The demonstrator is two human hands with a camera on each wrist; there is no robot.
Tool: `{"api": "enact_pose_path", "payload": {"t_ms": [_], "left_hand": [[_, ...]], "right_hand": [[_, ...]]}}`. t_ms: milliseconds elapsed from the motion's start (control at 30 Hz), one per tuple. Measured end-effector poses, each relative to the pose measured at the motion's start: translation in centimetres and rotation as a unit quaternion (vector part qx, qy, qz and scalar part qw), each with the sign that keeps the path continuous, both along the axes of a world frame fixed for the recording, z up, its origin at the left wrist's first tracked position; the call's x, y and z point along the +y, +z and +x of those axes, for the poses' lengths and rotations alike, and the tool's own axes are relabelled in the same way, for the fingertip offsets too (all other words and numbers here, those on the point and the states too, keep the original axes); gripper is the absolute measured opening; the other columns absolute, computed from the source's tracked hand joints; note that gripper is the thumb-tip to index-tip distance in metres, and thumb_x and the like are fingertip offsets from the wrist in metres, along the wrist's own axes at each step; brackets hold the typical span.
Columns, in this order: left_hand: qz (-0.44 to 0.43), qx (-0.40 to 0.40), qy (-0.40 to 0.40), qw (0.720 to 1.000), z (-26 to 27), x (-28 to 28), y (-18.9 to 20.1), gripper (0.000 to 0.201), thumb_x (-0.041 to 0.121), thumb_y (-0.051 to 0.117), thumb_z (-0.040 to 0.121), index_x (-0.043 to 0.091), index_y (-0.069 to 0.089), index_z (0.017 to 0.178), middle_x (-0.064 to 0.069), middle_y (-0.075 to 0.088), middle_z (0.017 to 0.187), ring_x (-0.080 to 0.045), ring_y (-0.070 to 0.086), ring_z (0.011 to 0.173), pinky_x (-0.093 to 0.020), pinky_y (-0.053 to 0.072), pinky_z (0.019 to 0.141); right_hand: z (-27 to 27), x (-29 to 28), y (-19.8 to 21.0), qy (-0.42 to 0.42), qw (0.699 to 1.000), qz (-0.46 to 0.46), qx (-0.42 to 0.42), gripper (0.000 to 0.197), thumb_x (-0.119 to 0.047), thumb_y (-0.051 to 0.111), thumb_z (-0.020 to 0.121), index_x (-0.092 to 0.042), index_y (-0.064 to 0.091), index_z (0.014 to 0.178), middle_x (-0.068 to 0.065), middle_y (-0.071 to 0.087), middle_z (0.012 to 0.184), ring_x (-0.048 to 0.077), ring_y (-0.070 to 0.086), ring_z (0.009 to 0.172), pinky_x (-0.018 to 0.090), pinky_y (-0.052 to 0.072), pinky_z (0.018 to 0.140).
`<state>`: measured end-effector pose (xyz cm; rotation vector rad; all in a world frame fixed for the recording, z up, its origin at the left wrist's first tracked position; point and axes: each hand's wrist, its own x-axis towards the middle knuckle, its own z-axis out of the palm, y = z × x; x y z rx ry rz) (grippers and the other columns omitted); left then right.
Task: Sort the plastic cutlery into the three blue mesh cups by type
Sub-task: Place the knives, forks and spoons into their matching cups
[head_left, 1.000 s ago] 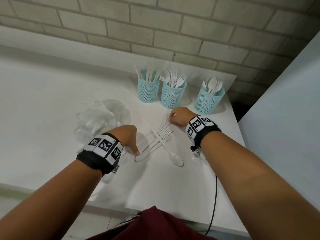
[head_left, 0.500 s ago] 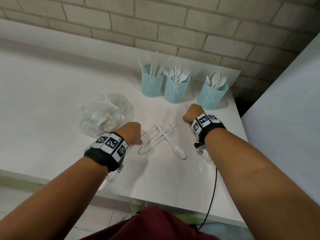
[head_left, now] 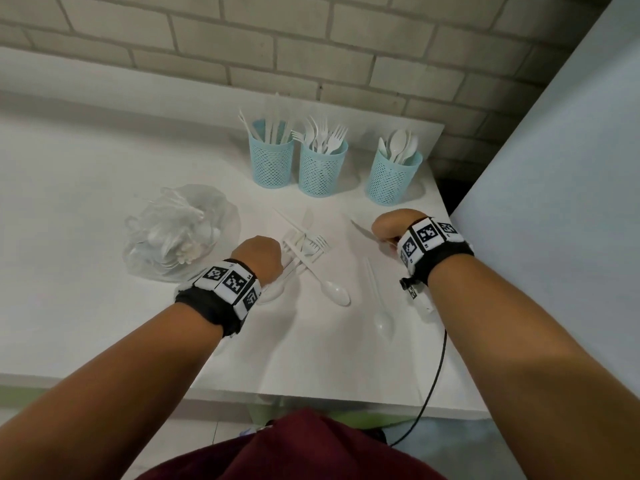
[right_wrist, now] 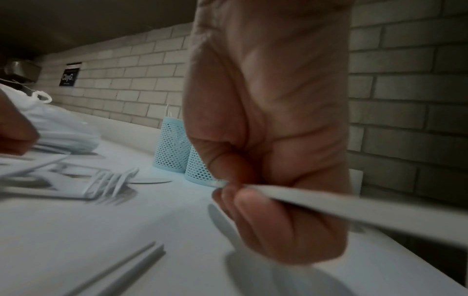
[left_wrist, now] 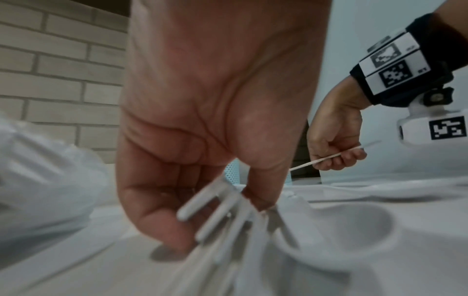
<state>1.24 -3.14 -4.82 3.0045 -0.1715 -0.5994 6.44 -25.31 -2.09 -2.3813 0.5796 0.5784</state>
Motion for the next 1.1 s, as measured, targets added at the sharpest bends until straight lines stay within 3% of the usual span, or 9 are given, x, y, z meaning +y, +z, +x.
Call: {"api": "enact_pose_path", "payload": {"t_ms": [133, 233, 300, 400, 500, 633, 733, 933, 1100], "left_hand": [[0.011, -0.02, -0.009, 1.0, -0.1, -0.8, 0.4, 0.028, 0.013, 0.038, 0.097, -0.001, 0.055, 0.115, -0.011, 0.059, 0.119, -0.027, 0.056, 0.111, -0.03, 0.043, 0.089], [0.016, -0.015, 0.005, 1.0, -0.1, -1.2, 0.4, 0.028, 0.01, 0.036, 0.097, -0.002, 0.05, 0.118, -0.012, 0.056, 0.124, -0.029, 0.054, 0.115, -0.032, 0.042, 0.092], [0.007, -0.011, 0.023, 1.0, 0.1, -1.2, 0.5, 0.027, 0.007, 0.035, 0.096, -0.002, 0.049, 0.117, -0.015, 0.057, 0.123, -0.029, 0.055, 0.114, -0.032, 0.042, 0.089], [-0.011, 0.012, 0.02, 1.0, 0.3, -0.9, 0.8, 0.028, 0.005, 0.034, 0.095, -0.004, 0.05, 0.116, -0.017, 0.057, 0.121, -0.029, 0.056, 0.112, -0.03, 0.043, 0.088], [-0.03, 0.04, 0.029, 0.998, 0.7, -0.6, 1.1, 0.031, 0.008, 0.034, 0.096, -0.004, 0.051, 0.118, -0.018, 0.057, 0.123, -0.029, 0.054, 0.113, -0.029, 0.042, 0.089], [-0.067, 0.059, 0.042, 0.995, 0.6, -1.3, 1.2, 0.032, 0.01, 0.033, 0.097, -0.006, 0.052, 0.119, -0.019, 0.057, 0.124, -0.029, 0.055, 0.109, -0.03, 0.042, 0.087], [-0.096, 0.058, 0.054, 0.992, 0.7, -1.8, 0.7, 0.031, 0.009, 0.033, 0.097, -0.007, 0.053, 0.116, -0.019, 0.057, 0.122, -0.031, 0.055, 0.11, -0.032, 0.043, 0.088], [-0.162, 0.079, 0.115, 0.977, 1.3, -1.4, 0.6, 0.035, 0.018, 0.036, 0.099, -0.008, 0.048, 0.12, -0.02, 0.057, 0.119, -0.024, 0.048, 0.087, -0.029, 0.038, 0.073], [-0.305, 0.148, 0.24, 0.91, 2.3, -0.4, 0.0, 0.02, 0.007, 0.038, 0.097, -0.002, 0.053, 0.087, -0.013, 0.057, 0.078, -0.027, 0.06, 0.067, -0.033, 0.054, 0.057]], "right_hand": [[-1.1, -1.0, -0.5, -0.048, 0.997, 0.057, 0.021, 0.02, -0.004, 0.058, 0.078, -0.018, 0.045, 0.072, 0.005, 0.051, 0.089, 0.012, 0.051, 0.067, 0.022, 0.046, 0.053], [-1.8, -0.5, -0.5, -0.071, 0.995, 0.044, 0.051, 0.008, -0.013, 0.052, 0.085, -0.012, 0.051, 0.077, 0.007, 0.057, 0.085, 0.017, 0.057, 0.07, 0.025, 0.053, 0.059], [-2.1, -0.5, -0.7, -0.061, 0.995, 0.005, 0.084, 0.019, -0.018, 0.046, 0.088, -0.003, 0.057, 0.085, 0.013, 0.061, 0.08, 0.023, 0.059, 0.067, 0.029, 0.053, 0.065], [-2.3, -0.5, -1.1, -0.032, 0.992, -0.019, 0.124, 0.023, -0.015, 0.052, 0.076, 0.0, 0.063, 0.089, 0.02, 0.067, 0.085, 0.03, 0.063, 0.071, 0.037, 0.056, 0.078], [-2.3, 0.0, -0.7, 0.068, 0.974, -0.091, 0.196, 0.038, -0.038, 0.073, 0.07, -0.006, 0.063, 0.087, 0.013, 0.067, 0.088, 0.029, 0.064, 0.078, 0.045, 0.052, 0.088], [-2.3, 2.1, -0.5, 0.207, 0.911, -0.248, 0.256, 0.043, -0.049, 0.069, 0.077, -0.009, 0.06, 0.087, 0.009, 0.068, 0.111, 0.027, 0.064, 0.095, 0.043, 0.05, 0.094], [-2.1, 3.7, -0.5, 0.239, 0.906, -0.264, 0.229, 0.031, -0.036, 0.065, 0.083, -0.007, 0.062, 0.095, 0.008, 0.067, 0.107, 0.027, 0.062, 0.093, 0.036, 0.05, 0.091], [-2.3, 5.6, -0.8, 0.233, 0.941, -0.229, 0.091, 0.013, -0.009, 0.051, 0.08, -0.007, 0.049, 0.068, 0.007, 0.052, 0.071, 0.023, 0.053, 0.068, 0.028, 0.046, 0.071], [-1.2, 5.4, -0.5, 0.217, 0.956, -0.194, 0.048, 0.025, -0.015, 0.041, 0.091, -0.006, 0.051, 0.07, 0.006, 0.052, 0.073, 0.023, 0.052, 0.077, 0.03, 0.042, 0.074]]}}
